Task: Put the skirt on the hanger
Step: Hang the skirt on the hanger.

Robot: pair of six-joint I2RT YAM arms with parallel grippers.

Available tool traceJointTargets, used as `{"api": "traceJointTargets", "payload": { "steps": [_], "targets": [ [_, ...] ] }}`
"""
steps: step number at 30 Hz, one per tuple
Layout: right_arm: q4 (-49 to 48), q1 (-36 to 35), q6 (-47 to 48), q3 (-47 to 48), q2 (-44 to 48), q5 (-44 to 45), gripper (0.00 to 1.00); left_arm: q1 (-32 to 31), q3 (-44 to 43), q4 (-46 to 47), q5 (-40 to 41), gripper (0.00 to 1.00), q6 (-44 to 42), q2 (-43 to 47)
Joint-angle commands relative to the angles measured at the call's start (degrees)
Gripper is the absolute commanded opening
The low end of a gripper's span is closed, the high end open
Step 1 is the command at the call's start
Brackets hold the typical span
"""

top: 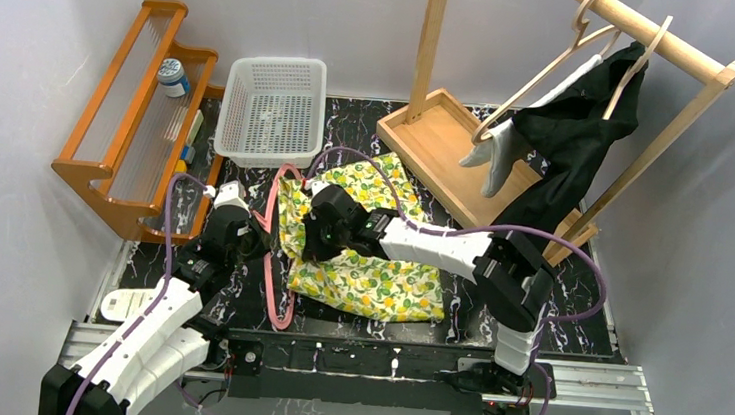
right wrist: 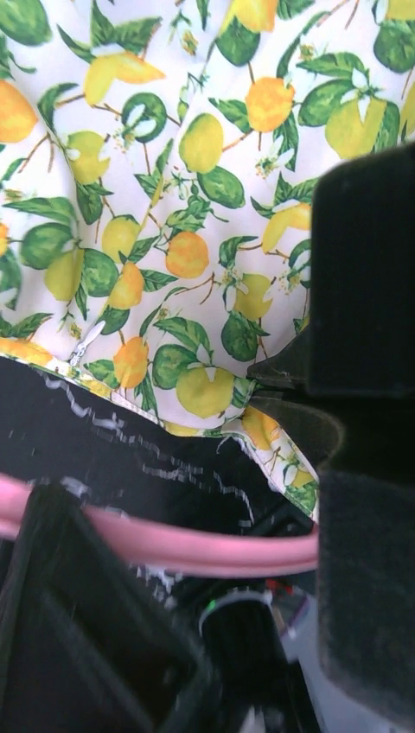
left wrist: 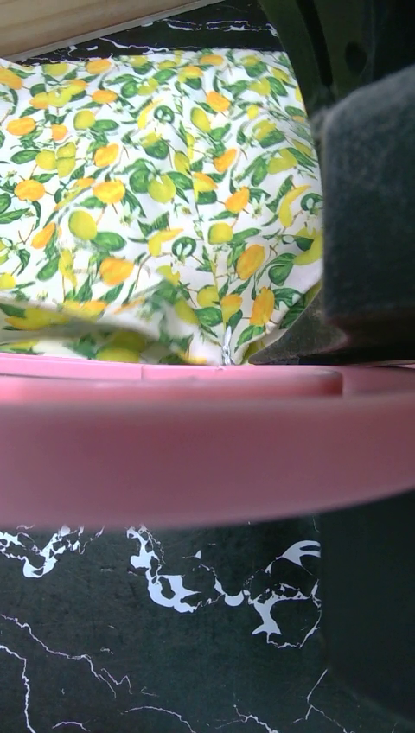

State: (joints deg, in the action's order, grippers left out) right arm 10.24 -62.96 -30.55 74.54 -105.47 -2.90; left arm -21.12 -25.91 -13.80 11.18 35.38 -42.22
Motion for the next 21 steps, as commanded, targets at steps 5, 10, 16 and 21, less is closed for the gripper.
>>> {"api": "traceJointTargets", "payload": {
  "steps": [5,10,16,21],
  "targets": [
    [1.4,-0.1,-1.7,7.7,-1.8,-7.7,0.00,0.1,-1.9,-1.4,0.9,0.00,1.9,0.3],
    [-2.3,-0.1,-1.7,5.8,-5.0,-8.2,0.00,0.1,-2.8,-2.6,0.6,0.00,2.8,0.3],
    [-6.3,0.0,-1.2,6.6,-6.4,-9.0,0.24,0.1,-2.3,-3.5,1.1,0.00,3.3,0.8],
    [-9.4,2.1,-3.1,2.5,-1.8,-8.3,0.46,0.1,-2.2,-3.8,1.4,0.00,3.4,0.9]
  ]
}}
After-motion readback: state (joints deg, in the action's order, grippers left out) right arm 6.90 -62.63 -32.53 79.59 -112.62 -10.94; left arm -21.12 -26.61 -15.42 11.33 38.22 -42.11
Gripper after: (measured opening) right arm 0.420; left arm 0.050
